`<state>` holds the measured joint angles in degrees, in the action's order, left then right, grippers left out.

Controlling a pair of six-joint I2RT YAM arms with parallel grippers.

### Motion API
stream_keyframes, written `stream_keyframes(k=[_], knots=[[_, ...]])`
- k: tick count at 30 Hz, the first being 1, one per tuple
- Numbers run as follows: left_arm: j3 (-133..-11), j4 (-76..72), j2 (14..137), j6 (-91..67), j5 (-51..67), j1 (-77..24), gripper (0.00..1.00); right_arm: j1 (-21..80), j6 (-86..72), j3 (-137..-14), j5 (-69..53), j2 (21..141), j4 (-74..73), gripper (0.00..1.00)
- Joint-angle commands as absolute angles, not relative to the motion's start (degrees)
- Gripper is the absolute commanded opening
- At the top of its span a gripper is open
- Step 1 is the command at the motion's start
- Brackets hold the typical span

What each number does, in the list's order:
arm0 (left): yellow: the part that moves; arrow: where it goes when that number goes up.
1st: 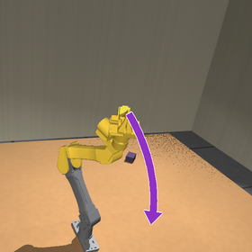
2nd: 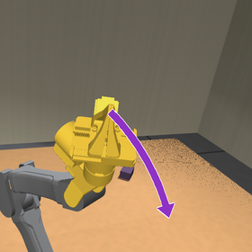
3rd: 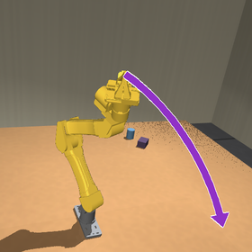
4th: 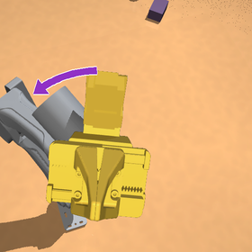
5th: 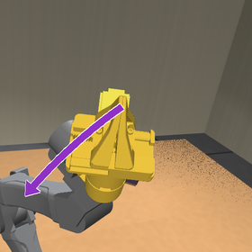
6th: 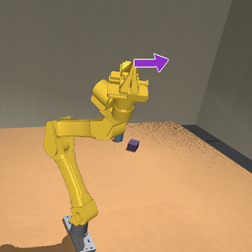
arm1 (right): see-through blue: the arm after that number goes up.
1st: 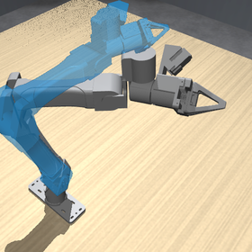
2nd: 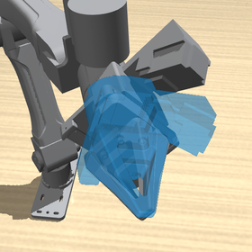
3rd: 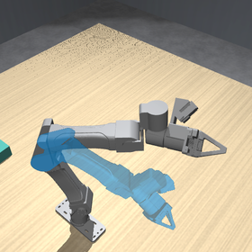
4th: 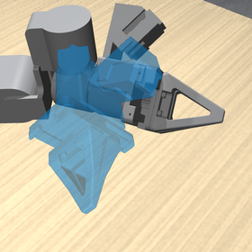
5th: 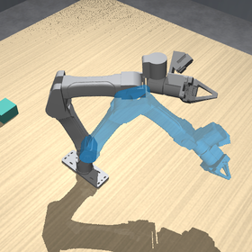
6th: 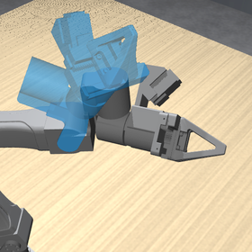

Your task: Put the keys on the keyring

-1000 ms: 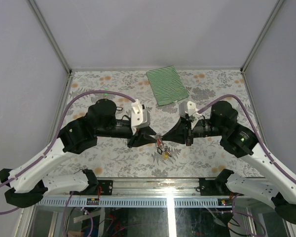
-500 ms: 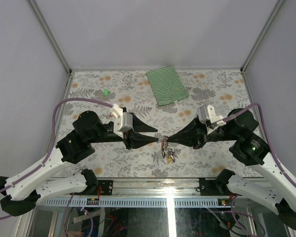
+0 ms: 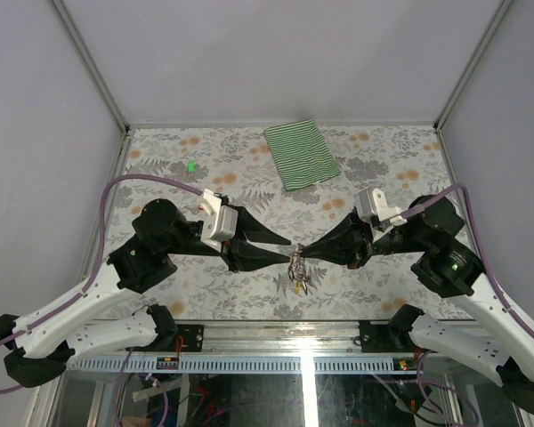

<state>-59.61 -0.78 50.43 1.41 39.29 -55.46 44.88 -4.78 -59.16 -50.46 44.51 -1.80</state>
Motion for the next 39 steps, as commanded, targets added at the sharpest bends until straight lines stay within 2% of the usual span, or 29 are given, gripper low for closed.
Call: stream_keyframes(k=[1, 15, 17, 28, 39], knots=[[-58.90, -4.89, 50.41, 0.60, 40.80, -55.69, 0.33, 45.07, -4.99, -59.80, -51.05, 43.69, 2.50, 0.00], [-58.93, -4.28, 51.71, 0.00, 39.68, -55.68, 0.31, 45.08, -4.86, -60.03, -51.00, 43.33, 2.73, 0.00], [-59.03, -4.19, 51.67, 0.00, 39.72, -55.64, 0.29, 45.08, -4.84, -60.06, -50.98, 43.33, 2.81, 0.00], [-59.91, -1.96, 51.16, 1.07, 38.85, -55.68, 0.01, 45.04, -5.50, -59.96, -51.00, 43.00, 4.98, 0.00], [-60.03, -1.57, 50.85, 1.11, 38.19, -55.64, 0.00, 45.09, -9.10, -57.98, -49.28, 41.02, 13.07, 0.00]])
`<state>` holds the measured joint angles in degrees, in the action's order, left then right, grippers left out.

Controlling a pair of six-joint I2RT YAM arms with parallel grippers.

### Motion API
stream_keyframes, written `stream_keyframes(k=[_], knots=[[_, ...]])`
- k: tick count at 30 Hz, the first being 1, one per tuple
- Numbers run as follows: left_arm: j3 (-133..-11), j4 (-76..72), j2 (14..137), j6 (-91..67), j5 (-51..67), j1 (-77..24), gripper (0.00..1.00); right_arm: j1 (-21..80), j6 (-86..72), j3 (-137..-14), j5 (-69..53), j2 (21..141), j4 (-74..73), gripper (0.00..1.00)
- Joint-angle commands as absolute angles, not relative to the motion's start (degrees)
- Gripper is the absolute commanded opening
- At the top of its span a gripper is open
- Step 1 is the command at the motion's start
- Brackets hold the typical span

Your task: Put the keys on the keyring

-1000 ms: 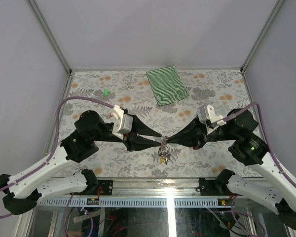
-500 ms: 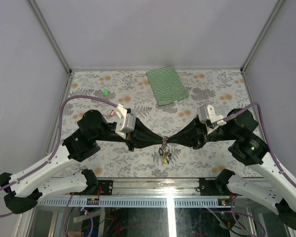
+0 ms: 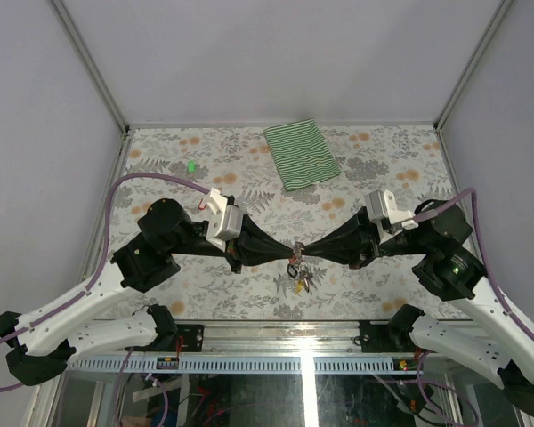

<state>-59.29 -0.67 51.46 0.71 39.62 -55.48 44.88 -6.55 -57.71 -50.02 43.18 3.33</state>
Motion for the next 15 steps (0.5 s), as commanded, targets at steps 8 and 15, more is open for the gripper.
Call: stream_keyframes(k=[8, 15], knots=[[-60.13, -2.12, 51.02, 0.58, 38.18, -55.66, 0.00, 45.08, -13.57, -54.89, -46.60, 39.90, 21.19, 0.00], [-59.71, -3.50, 51.70, -0.25, 38.09, -55.63, 0.00, 45.04, -20.25, -49.30, -42.68, 39.28, 34.05, 0.00]])
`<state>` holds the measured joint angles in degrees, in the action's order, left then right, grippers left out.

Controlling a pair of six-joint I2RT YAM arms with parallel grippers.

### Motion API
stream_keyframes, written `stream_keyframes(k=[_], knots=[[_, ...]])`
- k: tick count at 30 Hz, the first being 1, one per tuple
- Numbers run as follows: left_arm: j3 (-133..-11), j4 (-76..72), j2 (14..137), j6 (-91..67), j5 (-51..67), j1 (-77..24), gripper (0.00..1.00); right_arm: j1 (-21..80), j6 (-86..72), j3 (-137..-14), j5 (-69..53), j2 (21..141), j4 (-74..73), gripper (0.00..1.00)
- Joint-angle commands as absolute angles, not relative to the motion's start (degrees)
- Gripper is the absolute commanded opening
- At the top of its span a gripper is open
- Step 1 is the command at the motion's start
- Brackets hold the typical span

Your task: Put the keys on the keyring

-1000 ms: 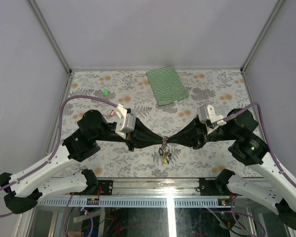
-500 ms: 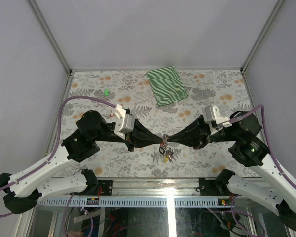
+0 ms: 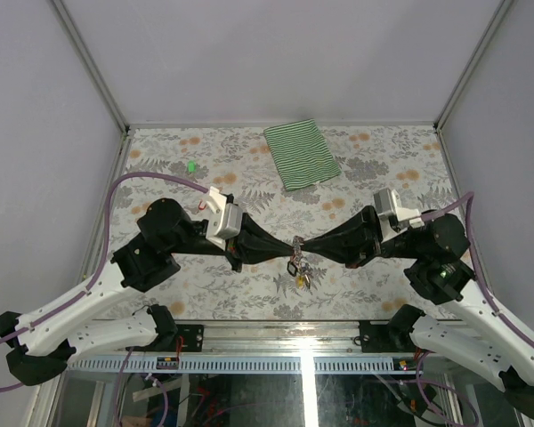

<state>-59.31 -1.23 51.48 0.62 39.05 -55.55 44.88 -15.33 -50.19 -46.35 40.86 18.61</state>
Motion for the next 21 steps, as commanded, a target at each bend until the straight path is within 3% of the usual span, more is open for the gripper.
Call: stream_keyframes(k=[1, 10, 21], knots=[[-59.59, -3.68, 51.70, -0.33, 38.06, -55.67, 0.00, 45.06, -20.81, -48.70, -42.18, 39.15, 35.43, 0.00], [-58.03, -7.27, 50.58, -2.45, 37.27, -55.64, 0.10, 45.09, -21.27, -46.27, -38.47, 38.09, 38.48, 0.00], [-57.63, -8.39, 49.79, -2.61, 36.15, -55.66, 0.15, 45.04, -16.64, -47.71, -34.91, 37.47, 29.23, 0.00]])
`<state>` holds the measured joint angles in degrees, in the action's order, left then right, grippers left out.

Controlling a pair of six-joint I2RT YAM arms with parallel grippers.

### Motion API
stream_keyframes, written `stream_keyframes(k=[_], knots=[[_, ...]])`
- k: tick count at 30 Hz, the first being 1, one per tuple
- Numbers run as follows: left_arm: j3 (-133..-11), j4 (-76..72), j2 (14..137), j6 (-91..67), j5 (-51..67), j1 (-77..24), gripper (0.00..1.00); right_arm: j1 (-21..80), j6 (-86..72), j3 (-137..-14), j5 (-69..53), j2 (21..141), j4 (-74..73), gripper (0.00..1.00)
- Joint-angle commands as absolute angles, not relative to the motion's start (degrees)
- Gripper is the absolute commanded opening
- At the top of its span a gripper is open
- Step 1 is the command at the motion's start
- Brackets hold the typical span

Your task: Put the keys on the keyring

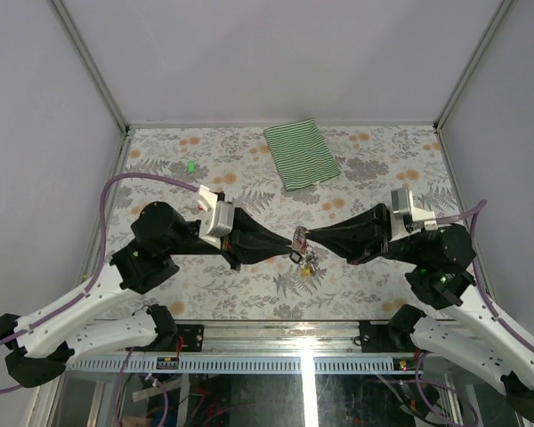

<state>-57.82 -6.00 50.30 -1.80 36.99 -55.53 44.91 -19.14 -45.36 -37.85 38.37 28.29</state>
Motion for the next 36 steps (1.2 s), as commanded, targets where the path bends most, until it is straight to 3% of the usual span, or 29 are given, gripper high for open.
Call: stream_keyframes(k=[1, 14, 21, 30, 36], knots=[[-57.67, -8.51, 49.87, -2.71, 36.15, -55.65, 0.15, 45.07, -16.11, -47.84, -34.97, 37.44, 28.61, 0.00], [-53.60, -16.09, 48.77, -8.39, 25.96, -55.64, 0.29, 45.08, -9.37, -51.43, -36.80, 37.48, 16.05, 0.00], [-46.92, -27.04, 48.92, -14.99, 27.34, -55.66, 0.33, 45.03, -7.83, -52.38, -38.66, 38.66, 14.13, 0.00], [-44.63, -29.58, 47.35, -17.14, 28.68, -55.64, 0.34, 45.08, -7.06, -52.52, -42.36, 39.88, 12.86, 0.00], [-47.03, -26.19, 49.15, -15.28, 30.22, -55.64, 0.28, 45.08, -6.90, -52.37, -43.71, 40.36, 12.99, 0.00]])
